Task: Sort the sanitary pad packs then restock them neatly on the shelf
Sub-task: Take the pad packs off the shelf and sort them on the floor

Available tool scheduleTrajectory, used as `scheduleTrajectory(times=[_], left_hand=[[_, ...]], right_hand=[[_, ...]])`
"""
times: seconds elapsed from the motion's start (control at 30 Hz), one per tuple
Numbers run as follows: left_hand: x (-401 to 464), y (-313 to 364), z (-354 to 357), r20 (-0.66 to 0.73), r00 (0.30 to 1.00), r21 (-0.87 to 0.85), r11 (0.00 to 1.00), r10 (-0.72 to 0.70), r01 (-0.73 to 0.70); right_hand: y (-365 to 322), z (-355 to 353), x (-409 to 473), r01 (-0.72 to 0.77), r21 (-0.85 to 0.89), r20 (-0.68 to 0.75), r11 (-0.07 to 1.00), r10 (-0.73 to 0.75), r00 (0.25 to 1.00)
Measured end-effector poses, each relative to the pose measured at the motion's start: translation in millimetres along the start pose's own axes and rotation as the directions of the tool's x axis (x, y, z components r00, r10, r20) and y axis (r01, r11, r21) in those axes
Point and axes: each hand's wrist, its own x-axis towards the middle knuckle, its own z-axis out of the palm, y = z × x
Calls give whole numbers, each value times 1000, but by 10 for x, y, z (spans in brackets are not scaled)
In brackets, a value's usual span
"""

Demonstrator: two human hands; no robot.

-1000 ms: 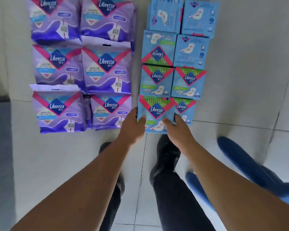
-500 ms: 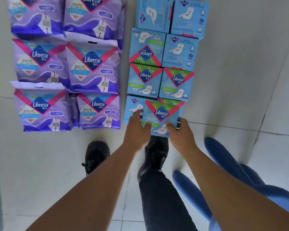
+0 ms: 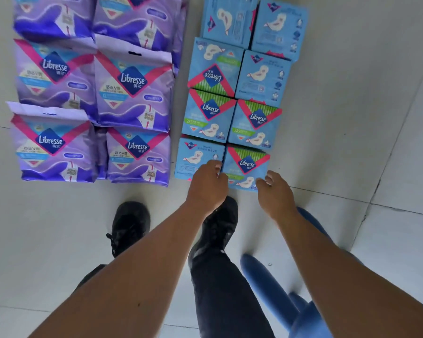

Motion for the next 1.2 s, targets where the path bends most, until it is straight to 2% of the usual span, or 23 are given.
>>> scheduleTrajectory(times=[0.1, 0.23, 0.37, 0.57, 0.77, 0.93, 1.1, 1.2], left_hand=[[-256, 81, -158, -62, 998, -62, 998, -1, -3], [-651, 231, -516, -260, 965, -100, 993, 29, -56], [-1069, 471, -1053, -475, 877, -100, 986, 68, -131], [-1937, 882, -1925, -664, 728, 26, 978, 170, -205], [-2671, 773, -2583, -742, 644, 49, 973, 186, -225], [-3066, 305, -2771, -798, 595, -19, 985, 90, -174], [-3338, -234, -2789, -807, 587, -157, 983, -72, -96], [-3460, -469, -2827, -811, 563, -213, 976, -157, -34]], right_hand=[[-193, -160, -249, 98, -76, 16, 992, -97, 995], [-635, -316, -707, 361, -195, 70, 912, -354, 933], [-1273, -451, -1243, 605, -311, 92, 733, -610, 787], [-2239, -740, -2327, 795, -449, 127, 407, -852, 508], [-2697, -804, -3156, 851, -475, 214, 225, -908, 360], [-2750, -454, -3538, 890, -445, 341, 101, -900, 273], [-2767, 122, -3796, 905, -424, 463, 37, -850, 252], [-2823, 429, -3870, 920, -389, 528, 42, -808, 260]])
